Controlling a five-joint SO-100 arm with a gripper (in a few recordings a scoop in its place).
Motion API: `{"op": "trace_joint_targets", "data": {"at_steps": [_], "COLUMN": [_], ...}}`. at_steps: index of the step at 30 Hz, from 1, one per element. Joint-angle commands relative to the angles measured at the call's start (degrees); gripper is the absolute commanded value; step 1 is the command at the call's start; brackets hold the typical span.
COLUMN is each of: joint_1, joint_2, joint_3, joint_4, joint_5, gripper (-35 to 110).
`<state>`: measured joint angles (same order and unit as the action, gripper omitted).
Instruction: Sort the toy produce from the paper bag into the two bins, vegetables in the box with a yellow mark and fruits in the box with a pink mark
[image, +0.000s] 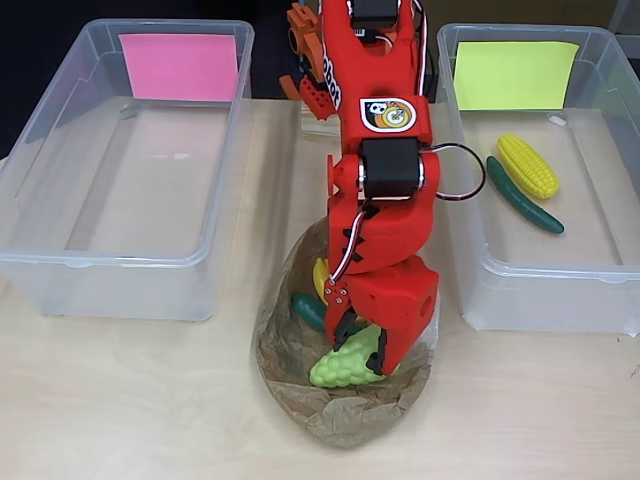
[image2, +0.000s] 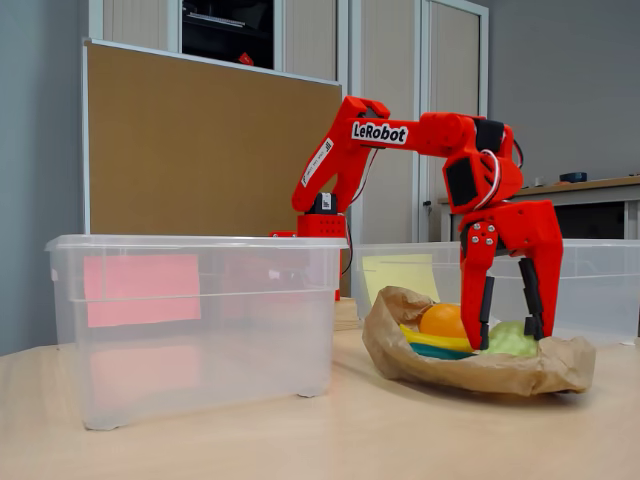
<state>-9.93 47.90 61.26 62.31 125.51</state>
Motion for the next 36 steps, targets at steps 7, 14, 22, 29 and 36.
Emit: {"op": "trace_joint_targets", "data": {"at_steps": [7, 14, 22, 29, 36], "joint_1": [-3.16, -3.34, -4.48, -3.34, -1.67], "joint_2": [1.32, 2.81, 1.49, -0.44, -0.62], "joint_3": [1.76, 0.88, 1.85, 2.29, 3.78], "joint_4": [-3.6, -4.83, -5.71, -3.6, 0.44], "joint_5": [-3.78, -6.94, -5.36, -6.86, -9.14], "gripper": [18, 31, 33, 29, 21]}}
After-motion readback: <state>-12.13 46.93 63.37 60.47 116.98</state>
